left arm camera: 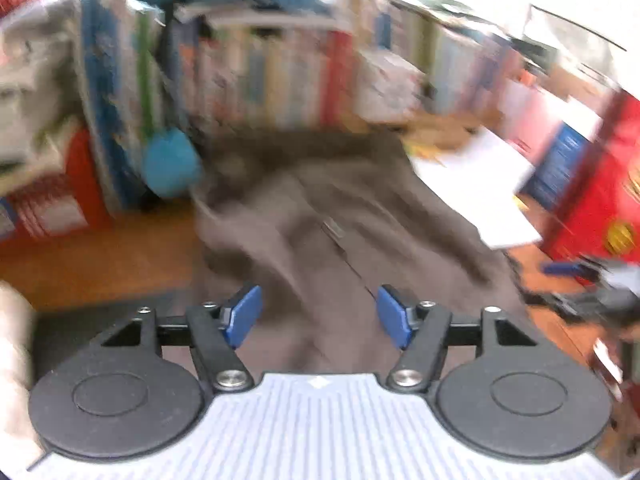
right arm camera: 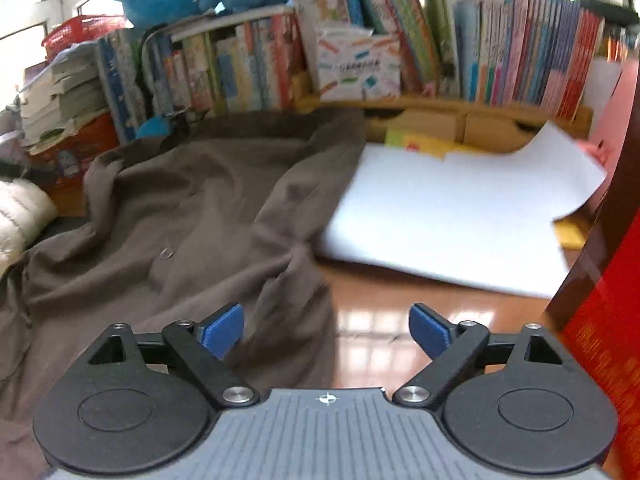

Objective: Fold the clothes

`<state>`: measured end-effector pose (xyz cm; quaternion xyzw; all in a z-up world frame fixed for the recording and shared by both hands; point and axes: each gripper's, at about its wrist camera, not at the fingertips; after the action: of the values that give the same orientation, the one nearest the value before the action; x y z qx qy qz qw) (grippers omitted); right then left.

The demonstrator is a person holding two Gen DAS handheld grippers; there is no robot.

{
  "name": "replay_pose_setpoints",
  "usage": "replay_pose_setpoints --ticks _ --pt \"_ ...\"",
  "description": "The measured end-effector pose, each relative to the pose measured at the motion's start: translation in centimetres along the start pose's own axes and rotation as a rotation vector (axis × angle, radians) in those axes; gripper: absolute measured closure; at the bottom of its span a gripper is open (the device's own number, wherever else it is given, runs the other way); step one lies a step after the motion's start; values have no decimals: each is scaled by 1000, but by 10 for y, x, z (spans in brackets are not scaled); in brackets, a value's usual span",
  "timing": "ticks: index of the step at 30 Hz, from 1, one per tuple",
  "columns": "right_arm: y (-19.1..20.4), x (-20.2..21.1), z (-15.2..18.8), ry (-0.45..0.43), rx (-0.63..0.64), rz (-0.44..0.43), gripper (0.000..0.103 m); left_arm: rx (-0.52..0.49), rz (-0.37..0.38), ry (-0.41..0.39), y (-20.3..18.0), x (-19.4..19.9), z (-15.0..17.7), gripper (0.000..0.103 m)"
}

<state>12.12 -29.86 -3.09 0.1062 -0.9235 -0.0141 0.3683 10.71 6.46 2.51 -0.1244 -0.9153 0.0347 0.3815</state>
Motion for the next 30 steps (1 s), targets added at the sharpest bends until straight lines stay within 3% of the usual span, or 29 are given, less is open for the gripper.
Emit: replay_pose_setpoints --ticks 1,4,5,6,9,13,16,18,19,22,25,26,27,29,30 --pt "3 -2 4 17 -6 -4 30 1 6 20 -7 -4 12 37" --pt "12 -11 14 78 -27 -24 61 19 18 99 -19 -24 44 37" --pt "15 -15 17 99 -35 -31 85 26 6 126 -20 -32 52 37" --pt "18 -15 20 105 -39 -35 91 32 -11 149 -20 -38 58 37" --pt "33 4 24 45 30 25 96 40 -66 173 -17 -49 72 38" --pt "27 49 18 -29 17 71 98 0 -131 162 -18 -46 77 38" --pt "22 75 14 -54 64 186 98 -18 -139 147 -19 -43 81 37" --pt "14 88 13 -57 60 263 98 -30 -150 136 -20 -44 82 36" --pt "13 91 13 -59 65 245 96 -36 -158 132 -22 -44 83 36" --pt "22 90 19 -79 93 146 88 -15 -145 134 -23 -44 79 38" --pt "48 77 21 -103 139 18 74 -15 -79 80 -31 -36 68 36" --pt "63 70 20 -120 167 -36 61 -23 -73 72 -35 -36 65 36" --pt "78 63 18 -133 201 -74 41 -31 -77 76 -39 -38 63 36" --pt "106 49 16 -161 281 -74 21 -37 -96 98 -43 -45 61 36" --pt "118 42 16 -160 314 -52 21 -35 -110 113 -44 -49 62 36"
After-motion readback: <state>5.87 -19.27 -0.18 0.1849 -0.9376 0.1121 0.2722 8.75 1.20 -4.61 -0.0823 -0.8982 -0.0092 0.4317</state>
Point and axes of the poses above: each gripper's, at about its wrist camera, not at the fingertips, and x roughly against the way its jaws point, y to its left, z to its underside
